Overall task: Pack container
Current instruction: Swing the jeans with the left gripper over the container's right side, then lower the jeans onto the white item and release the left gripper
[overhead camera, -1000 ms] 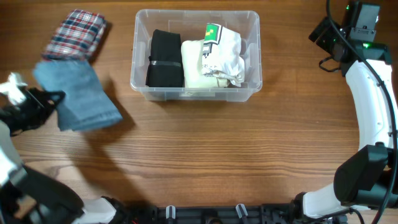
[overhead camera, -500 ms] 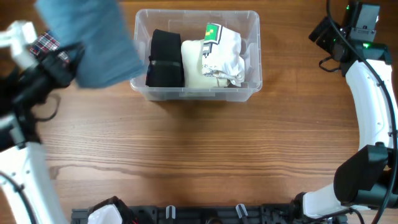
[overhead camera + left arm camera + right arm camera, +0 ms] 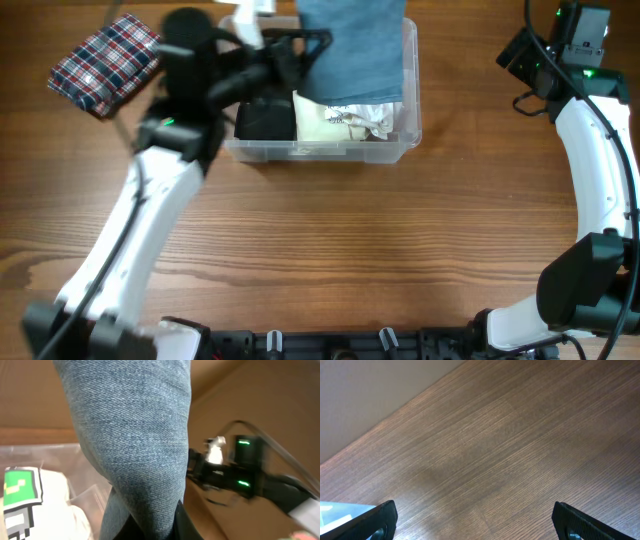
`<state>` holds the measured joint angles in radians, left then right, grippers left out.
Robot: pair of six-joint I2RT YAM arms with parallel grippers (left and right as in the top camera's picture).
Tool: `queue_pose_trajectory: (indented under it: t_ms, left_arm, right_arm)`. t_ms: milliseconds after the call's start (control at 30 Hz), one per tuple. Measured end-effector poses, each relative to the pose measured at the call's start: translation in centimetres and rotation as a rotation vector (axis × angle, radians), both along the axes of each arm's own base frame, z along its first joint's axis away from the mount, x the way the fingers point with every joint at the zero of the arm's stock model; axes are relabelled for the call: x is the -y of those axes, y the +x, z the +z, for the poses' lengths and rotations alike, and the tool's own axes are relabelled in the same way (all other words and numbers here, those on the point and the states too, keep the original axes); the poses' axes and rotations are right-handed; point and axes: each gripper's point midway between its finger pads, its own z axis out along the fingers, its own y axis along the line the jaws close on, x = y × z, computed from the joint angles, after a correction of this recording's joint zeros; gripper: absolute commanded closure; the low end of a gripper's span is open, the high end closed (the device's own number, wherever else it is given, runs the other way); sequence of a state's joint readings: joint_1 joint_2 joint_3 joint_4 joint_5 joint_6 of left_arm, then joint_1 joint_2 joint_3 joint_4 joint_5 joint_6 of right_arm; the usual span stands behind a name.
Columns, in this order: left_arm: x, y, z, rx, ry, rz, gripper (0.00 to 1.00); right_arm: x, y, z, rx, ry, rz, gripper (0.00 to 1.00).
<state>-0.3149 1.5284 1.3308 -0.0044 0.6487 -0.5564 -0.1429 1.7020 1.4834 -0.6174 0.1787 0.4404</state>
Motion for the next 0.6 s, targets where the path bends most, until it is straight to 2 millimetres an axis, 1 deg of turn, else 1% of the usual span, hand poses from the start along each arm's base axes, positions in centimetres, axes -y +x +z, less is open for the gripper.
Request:
queue_pose_trajectory:
  t_ms: [133, 200, 267, 300, 400, 500, 600]
  left_arm:
    - [2.4, 2.9, -4.1, -0.054, 0.001, 0.036, 0.96]
    - [2.9, 3.8, -5.6, -0.088, -0.007, 0.050, 0.96]
    - [3.2, 4.7, -7.7, -0.148, -0.015, 0.070, 0.96]
    - [3.2, 4.9, -8.3, -0.170, -0.016, 0.077, 0.96]
    - [3.3, 5.6, -11.2, -0.255, -0.007, 0.101, 0.96]
    - [3.2, 5.6, -14.0, -0.340, 0.019, 0.112, 0.96]
    - [3.1, 5.5, -15.3, -0.384, 0.032, 0.121, 0.96]
  right_arm:
    - [0.0, 0.0, 0.0, 0.000, 0.000, 0.000, 0.00]
    - [0.0, 0.0, 0.0, 0.001, 0.000, 0.000, 0.00]
    - [0.0, 0.0, 0.0, 0.000, 0.000, 0.000, 0.00]
    - [0.0, 0.0, 0.0, 0.000, 0.000, 0.000, 0.00]
    - [0.0, 0.0, 0.0, 0.000, 0.000, 0.000, 0.00]
    - [0.0, 0.0, 0.0, 0.000, 0.000, 0.000, 0.00]
    - [0.0, 0.0, 0.0, 0.000, 0.000, 0.000, 0.00]
